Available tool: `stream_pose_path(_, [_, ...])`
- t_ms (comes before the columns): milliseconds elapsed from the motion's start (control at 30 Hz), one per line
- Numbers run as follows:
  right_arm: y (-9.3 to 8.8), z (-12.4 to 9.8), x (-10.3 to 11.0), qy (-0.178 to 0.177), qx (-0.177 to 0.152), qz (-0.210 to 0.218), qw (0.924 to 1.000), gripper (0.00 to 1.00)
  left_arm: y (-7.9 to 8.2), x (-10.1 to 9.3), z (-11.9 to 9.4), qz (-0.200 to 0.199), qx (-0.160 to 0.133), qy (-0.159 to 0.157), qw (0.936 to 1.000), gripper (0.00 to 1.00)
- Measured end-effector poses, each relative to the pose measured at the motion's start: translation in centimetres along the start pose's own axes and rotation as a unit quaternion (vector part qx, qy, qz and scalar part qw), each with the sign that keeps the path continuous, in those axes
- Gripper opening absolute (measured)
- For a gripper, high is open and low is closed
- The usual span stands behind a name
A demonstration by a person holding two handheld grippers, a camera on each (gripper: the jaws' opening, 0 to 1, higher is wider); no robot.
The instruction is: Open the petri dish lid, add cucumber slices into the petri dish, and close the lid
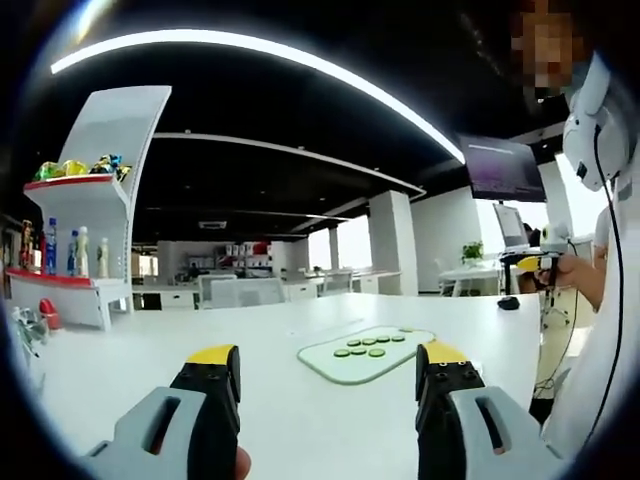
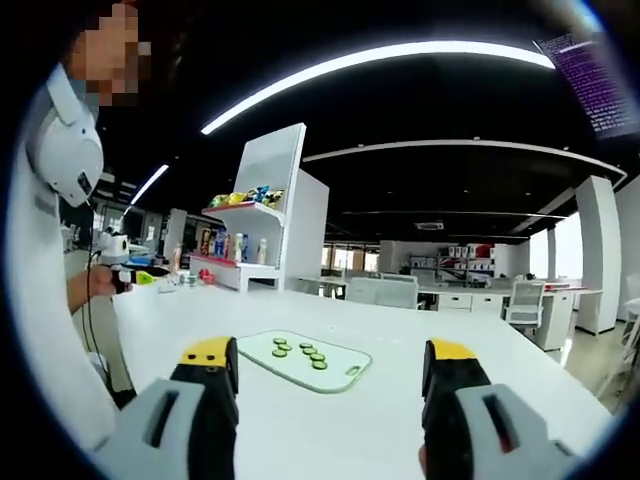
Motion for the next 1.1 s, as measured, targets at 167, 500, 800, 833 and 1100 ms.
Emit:
stream_pose_path(167, [-0.2, 0.7, 1.5, 0.033, 0.004, -0.007, 0.9994, 0.75, -0.2, -0.5, 0.1, 0.006, 0.010, -0.015, 0.9998, 0.72])
stream_pose_path(500, [0.0, 1.7, 2.9, 0.077, -0.001, 0.000, 0.9971, 0.75, -0.7, -1.7, 0.6, 0.011, 0.025, -0.056, 0.9981, 0.73])
stream_pose_path(800, [0.0, 2.4, 4.2, 0.112, 0.000, 0.003, 0.9937, 0.76, -0.9, -2.8, 1.3, 0.008, 0.026, -0.095, 0.9951, 0.73])
stream_pose_path(833, [-0.2, 2.5, 4.4, 0.120, 0.003, 0.001, 0.9928, 0.76, -1.0, -3.2, 1.5, 0.008, 0.027, -0.106, 0.9939, 0.73])
stream_pose_path(1100, [-0.7, 3.6, 5.9, 0.166, 0.019, -0.017, 0.9858, 0.76, -1.9, -4.8, 2.4, 0.010, 0.047, -0.151, 0.9873, 0.73])
Point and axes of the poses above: the point that each gripper's makers call its tool centre point, and the gripper's own axes: z roughly forward along the fingers, x roughly to its left, y roughly out of its top, the point moved 2 cm from there along -z, roughly backward along the fingers, and after that the axes turned 7 degrees about -y, right-handed, at the moved point
